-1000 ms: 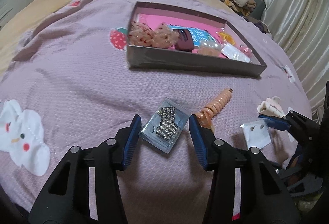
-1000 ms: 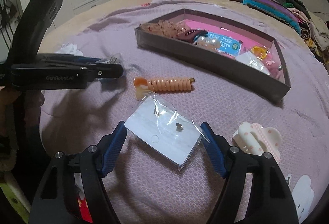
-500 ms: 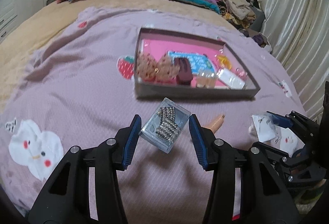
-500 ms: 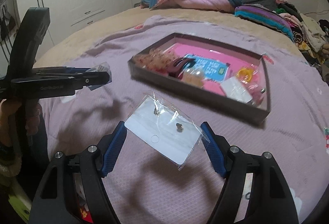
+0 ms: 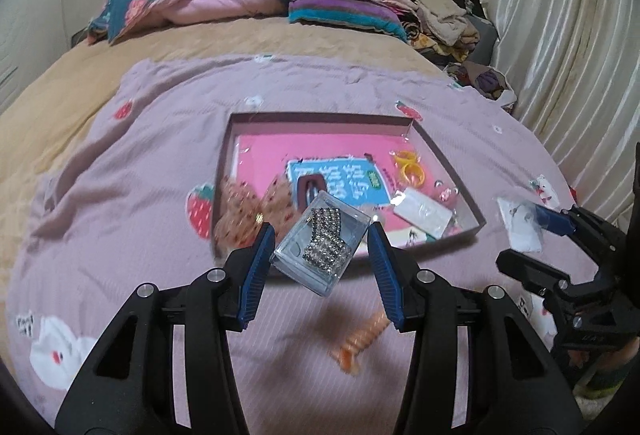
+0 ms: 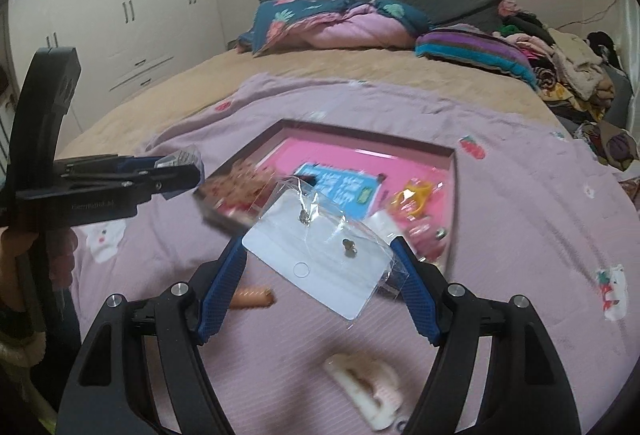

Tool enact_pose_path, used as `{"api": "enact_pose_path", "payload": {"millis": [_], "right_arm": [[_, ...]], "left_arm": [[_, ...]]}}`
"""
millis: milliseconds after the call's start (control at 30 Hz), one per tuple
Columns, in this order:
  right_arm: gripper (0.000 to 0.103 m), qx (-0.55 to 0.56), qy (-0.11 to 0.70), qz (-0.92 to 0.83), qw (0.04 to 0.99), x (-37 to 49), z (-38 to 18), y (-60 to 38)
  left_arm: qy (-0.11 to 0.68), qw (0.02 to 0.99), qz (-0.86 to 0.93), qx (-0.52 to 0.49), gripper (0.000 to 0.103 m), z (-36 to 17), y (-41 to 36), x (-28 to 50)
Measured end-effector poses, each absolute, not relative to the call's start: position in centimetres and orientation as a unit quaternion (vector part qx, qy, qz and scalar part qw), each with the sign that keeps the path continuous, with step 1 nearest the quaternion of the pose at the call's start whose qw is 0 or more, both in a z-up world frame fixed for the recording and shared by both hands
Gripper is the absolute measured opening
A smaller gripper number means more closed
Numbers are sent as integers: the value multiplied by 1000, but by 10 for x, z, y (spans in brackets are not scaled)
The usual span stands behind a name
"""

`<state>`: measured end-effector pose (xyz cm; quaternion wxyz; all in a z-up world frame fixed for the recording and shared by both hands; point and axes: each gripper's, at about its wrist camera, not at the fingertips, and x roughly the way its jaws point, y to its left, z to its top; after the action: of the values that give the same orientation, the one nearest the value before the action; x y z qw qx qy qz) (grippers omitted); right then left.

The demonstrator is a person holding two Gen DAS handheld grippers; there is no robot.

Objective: Organize jewelry
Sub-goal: 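Carry the hairpin box and earring card bag into the tray, opening both tools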

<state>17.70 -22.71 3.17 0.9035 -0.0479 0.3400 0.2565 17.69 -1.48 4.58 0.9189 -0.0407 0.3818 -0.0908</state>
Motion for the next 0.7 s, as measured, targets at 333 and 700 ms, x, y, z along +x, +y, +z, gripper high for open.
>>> {"api": "enact_pose_path", "payload": {"millis": [333, 700], "right_arm": [[72, -32, 338, 226, 913, 213, 37, -248], [72, -26, 334, 201, 921, 250, 38, -263]], "left_arm": [[386, 917, -101, -29, 40, 44, -37, 215], [403, 909, -103, -25, 27, 30, -51, 249]]}}
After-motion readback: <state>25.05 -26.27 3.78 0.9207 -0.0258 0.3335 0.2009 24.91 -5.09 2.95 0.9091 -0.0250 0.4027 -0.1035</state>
